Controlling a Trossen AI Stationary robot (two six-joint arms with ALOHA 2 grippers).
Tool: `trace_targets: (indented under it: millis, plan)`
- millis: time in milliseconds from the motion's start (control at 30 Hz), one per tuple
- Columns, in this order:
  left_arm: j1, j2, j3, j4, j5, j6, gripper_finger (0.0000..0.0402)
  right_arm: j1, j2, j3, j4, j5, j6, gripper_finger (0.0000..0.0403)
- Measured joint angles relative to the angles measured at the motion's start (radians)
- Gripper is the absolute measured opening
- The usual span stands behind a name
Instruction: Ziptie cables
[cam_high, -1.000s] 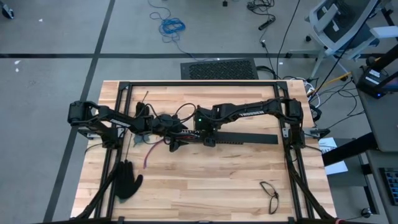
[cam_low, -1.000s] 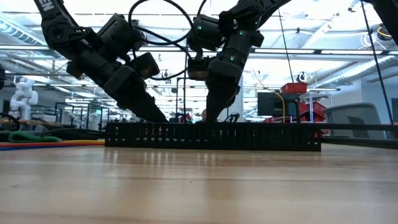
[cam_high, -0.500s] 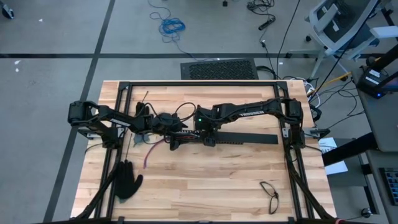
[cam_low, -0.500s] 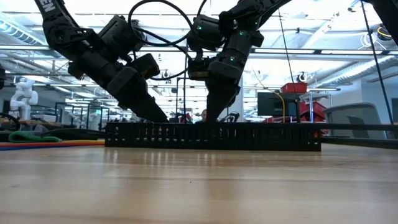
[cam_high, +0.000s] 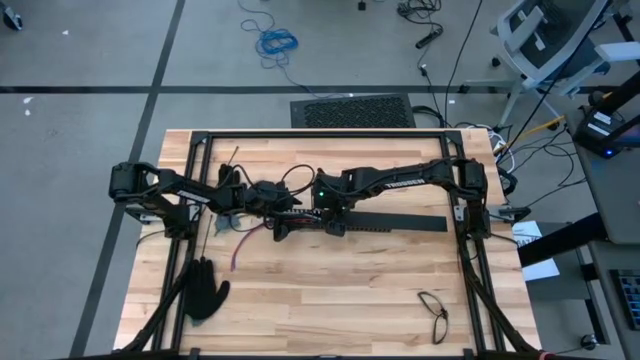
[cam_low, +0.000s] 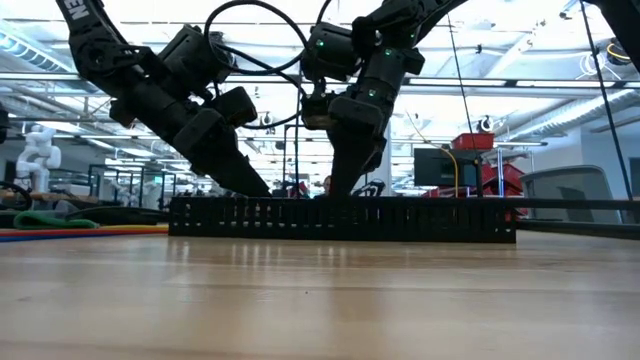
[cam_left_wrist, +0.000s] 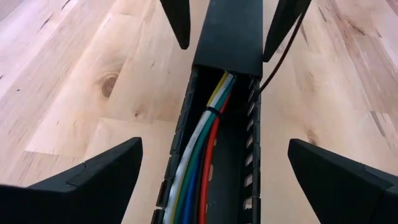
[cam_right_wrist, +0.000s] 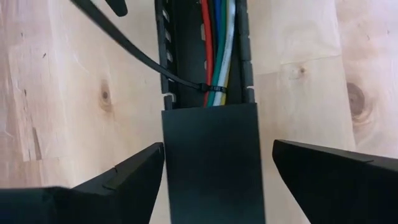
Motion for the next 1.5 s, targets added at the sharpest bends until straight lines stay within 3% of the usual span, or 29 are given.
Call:
trace_targets:
  millis: [267,467,733,1500]
  plan:
    - [-0.001,0.0,0.0,0.0,0.0,0.0,0.0398,0.015,0.0,0.0,-0.001,0.01,0.026,0.0282]
    - [-0.001,0.0,0.0,0.0,0.0,0.0,0.0398,0.011,0.0,0.014,-0.067,0.014,0.026,0.0281]
    - [-0.001,0.0,0.0,0.0,0.0,-0.001,0.0398,0.011,0.0,0.046,-0.068,0.013,-0.042,0.0281]
    - [-0.001,0.0,0.0,0.0,0.0,-0.001,0.0398,0.014,0.0,0.046,-0.063,0.0,-0.019,0.0295]
